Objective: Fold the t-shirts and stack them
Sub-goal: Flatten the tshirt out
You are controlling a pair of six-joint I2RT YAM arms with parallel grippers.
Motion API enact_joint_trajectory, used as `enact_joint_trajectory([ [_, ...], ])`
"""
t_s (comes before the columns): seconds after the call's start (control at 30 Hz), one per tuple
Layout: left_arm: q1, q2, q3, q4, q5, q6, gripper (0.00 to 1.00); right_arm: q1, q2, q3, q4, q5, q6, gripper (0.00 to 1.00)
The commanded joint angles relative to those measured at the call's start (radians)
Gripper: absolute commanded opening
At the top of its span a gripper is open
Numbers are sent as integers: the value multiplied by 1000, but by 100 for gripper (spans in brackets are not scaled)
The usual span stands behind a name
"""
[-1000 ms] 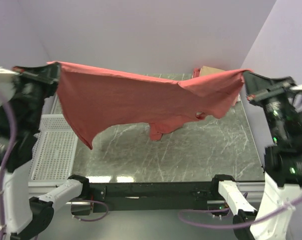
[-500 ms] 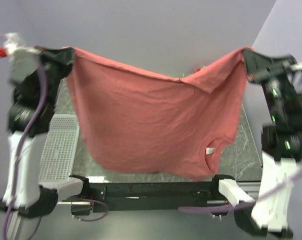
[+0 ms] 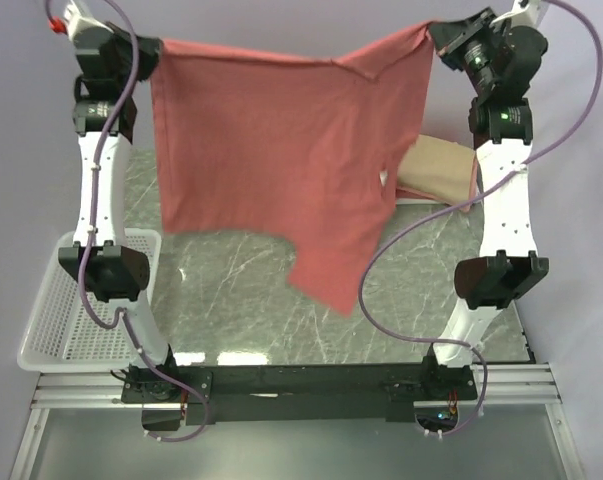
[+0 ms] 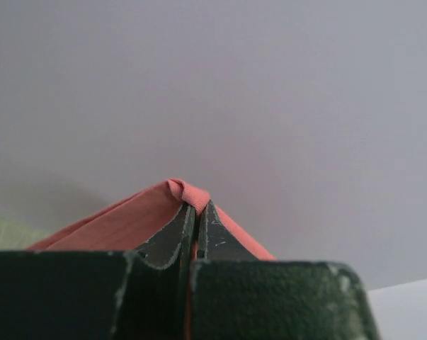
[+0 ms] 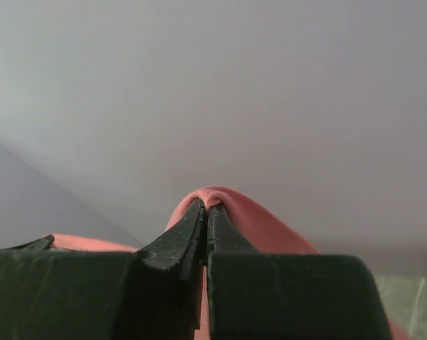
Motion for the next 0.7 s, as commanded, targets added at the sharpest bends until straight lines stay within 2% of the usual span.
enact_joint_trajectory([
  [0.0, 55, -35, 196, 147, 101, -2, 1, -2, -89, 120, 141, 58, -36, 0],
  [0.1, 83, -128, 101, 183, 104, 1, 1, -2, -187, -42, 219, 75, -23, 0],
  [0.17, 91, -185, -50, 205, 102, 13, 1, -2, -247, -129, 220, 60, -15, 0],
  [0.27, 98, -286, -264, 199, 122, 9, 0, -2, -376, -407, 253, 58, 2, 0],
  [0.3, 99, -348, -407, 217, 136, -4, 1, -2, -415, -577, 287, 58, 7, 0],
  [0.37, 97, -416, -567, 251, 147, -30, 1, -3, -526, -736, 295, 63, 22, 0],
  [0.4, 97, -477, -638, 246, 142, -42, 1, -2, -563, -882, 287, 66, 28, 0],
  [0.43, 99, -508, -781, 251, 142, -68, 1, -2, -636, -960, 289, 66, 37, 0],
  [0.47, 97, -539, -854, 259, 144, -83, 0, -2, -672, -1033, 287, 64, 46, 0],
  [0.5, 97, -597, -987, 240, 138, -100, 0, -2, -707, -1174, 272, 66, 53, 0],
  [0.67, 92, -752, -1327, 185, 81, -166, 1, -2, -903, -1593, 205, 71, 100, 0],
])
